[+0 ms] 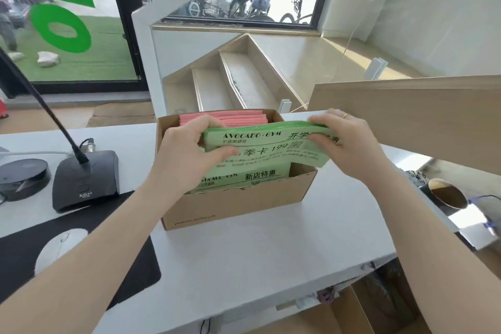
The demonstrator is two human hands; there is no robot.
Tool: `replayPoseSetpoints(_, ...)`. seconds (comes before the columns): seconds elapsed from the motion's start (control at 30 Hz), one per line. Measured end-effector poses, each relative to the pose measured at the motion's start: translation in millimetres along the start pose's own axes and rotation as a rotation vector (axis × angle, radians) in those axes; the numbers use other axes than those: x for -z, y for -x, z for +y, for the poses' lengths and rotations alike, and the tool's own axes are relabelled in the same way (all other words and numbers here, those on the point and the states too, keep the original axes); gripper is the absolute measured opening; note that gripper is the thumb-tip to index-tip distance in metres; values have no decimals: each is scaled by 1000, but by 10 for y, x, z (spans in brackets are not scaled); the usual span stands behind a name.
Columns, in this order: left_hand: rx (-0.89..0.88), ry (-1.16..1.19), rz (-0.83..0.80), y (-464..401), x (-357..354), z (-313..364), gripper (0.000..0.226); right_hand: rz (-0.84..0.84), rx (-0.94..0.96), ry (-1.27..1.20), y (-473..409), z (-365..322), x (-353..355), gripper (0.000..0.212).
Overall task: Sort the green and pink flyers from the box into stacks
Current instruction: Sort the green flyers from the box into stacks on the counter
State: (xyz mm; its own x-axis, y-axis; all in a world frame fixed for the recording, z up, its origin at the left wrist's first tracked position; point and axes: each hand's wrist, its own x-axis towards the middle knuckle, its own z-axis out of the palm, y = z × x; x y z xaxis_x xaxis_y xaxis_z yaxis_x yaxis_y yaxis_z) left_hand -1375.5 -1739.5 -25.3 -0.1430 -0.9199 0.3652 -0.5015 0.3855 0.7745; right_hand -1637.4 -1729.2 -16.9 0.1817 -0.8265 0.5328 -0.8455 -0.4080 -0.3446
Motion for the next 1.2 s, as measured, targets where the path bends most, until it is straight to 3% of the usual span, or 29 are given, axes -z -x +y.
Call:
replayPoseSetpoints(0.1,-15,36,79,238,-90,229,30,14,-10,-84,103,-24,314,23)
replayPoseSetpoints(0.2,40,75,79,585,-315,226,32,-110,-86,-143,403,49,440,20)
replayPoseSetpoints(0.37,198,64,-10,1175,-840,-32,25,-304,-136,-11,1133,300,88,18)
replayPoseSetpoints(0.47,286,124,-14,1369,-983,-110,23,-335,-158,-64,1339,388,-42,17)
replayPoseSetpoints(0.6,399,256,-6,1503,-1044,-178,23,-298,-331,-347,1507,413,-132,19)
replayPoseSetpoints(0.77,454,441,-75,1457,-1026,-278,31,-200,-707,-835,1657,462,-255,50)
replayPoseSetpoints(0.83,448,536,-110,1445,-1050,-309,36,-209,-785,-937,1706,492,-322,52)
replayPoseSetpoints(1.0,410,631,-159,1366,-1133,-377,31,-203,-749,-991,1766,436,-471,30)
replayPoseSetpoints(1.2,329,688,-187,1260,-1208,-317,26,-16,-688,-976,1664,541,-372,21)
